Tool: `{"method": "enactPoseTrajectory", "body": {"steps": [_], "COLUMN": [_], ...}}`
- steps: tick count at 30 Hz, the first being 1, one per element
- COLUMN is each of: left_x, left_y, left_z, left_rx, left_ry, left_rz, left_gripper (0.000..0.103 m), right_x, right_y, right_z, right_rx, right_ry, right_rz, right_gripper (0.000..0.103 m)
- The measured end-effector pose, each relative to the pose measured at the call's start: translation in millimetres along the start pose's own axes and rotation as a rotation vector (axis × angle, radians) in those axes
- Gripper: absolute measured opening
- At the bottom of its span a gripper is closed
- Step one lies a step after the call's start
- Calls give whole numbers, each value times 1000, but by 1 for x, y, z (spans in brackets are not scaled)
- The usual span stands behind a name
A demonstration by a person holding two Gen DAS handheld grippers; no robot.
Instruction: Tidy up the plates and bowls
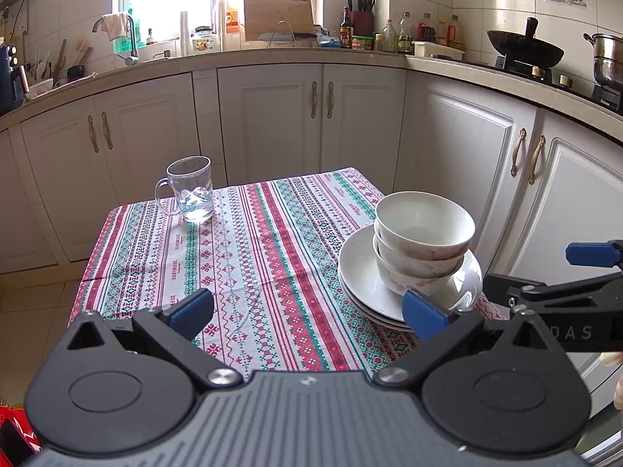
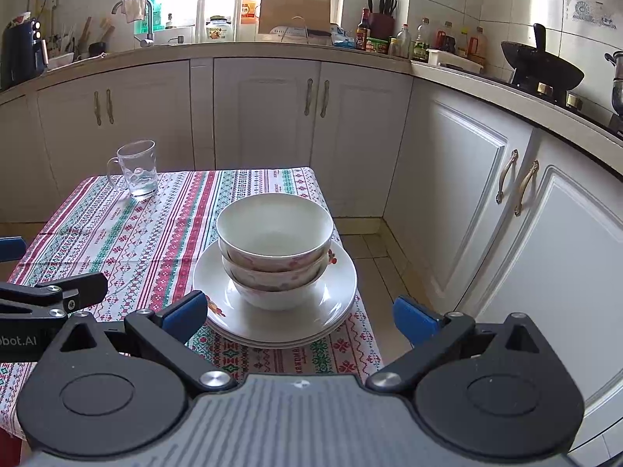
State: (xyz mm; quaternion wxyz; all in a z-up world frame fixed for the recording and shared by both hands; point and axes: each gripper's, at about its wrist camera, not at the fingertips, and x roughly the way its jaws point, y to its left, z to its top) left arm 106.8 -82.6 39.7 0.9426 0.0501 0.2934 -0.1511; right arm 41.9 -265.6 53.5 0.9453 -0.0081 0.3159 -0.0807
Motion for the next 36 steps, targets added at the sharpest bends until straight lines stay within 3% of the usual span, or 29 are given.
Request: {"method": "enactPoseTrajectory", "body": {"steps": [36], "left_x": [-3], "left_y": [1], "left_z": [0], "left_rx": [-20], "left_ry": [3], "left_rz": [-6], "left_gripper": [102], "right_x": [-7], "right_y": [2], "right_z": [0], "right_rx": [-10], "right_ry": [-14], "right_rz": [-13], "right_gripper": [103]}}
